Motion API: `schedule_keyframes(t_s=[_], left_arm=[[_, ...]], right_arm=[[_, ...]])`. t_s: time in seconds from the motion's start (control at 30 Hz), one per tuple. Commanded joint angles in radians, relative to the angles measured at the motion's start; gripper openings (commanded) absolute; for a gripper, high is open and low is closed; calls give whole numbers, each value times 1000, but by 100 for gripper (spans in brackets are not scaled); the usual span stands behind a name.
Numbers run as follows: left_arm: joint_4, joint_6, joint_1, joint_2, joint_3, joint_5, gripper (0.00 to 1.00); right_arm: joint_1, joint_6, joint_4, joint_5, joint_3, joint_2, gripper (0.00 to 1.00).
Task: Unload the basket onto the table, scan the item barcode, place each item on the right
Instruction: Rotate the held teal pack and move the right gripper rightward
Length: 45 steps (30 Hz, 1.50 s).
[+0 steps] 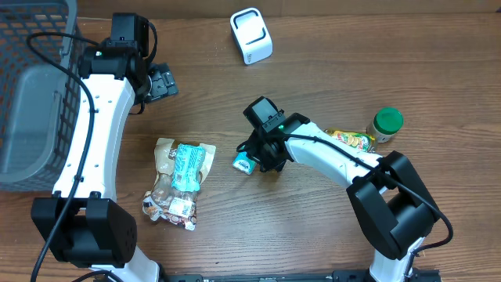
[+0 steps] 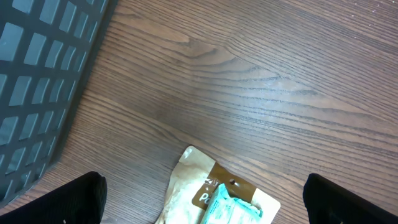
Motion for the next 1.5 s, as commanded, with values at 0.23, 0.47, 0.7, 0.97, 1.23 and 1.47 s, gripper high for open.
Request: schedule_keyframes(t_s=[0.23, 0.47, 0.7, 0.97, 1.23, 1.47], left_arm=[[-1, 14, 1, -13, 9, 4, 100], [-1, 14, 1, -13, 9, 3, 99], [-1, 14, 1, -13, 9, 3, 100], [-1, 14, 1, -13, 9, 4, 100], [-1, 14, 1, -13, 9, 3, 100], [-2, 14, 1, -13, 9, 4, 100]], right_arm=[[16, 12, 17, 37, -8, 63, 25], [24, -25, 24, 41, -8, 100, 18], [2, -193, 2, 24, -4, 98, 4], [-99, -468, -13, -161, 2, -29, 4], [-162, -661, -68, -254, 2, -274, 4], [-256, -922, -115, -688, 2, -381, 4]])
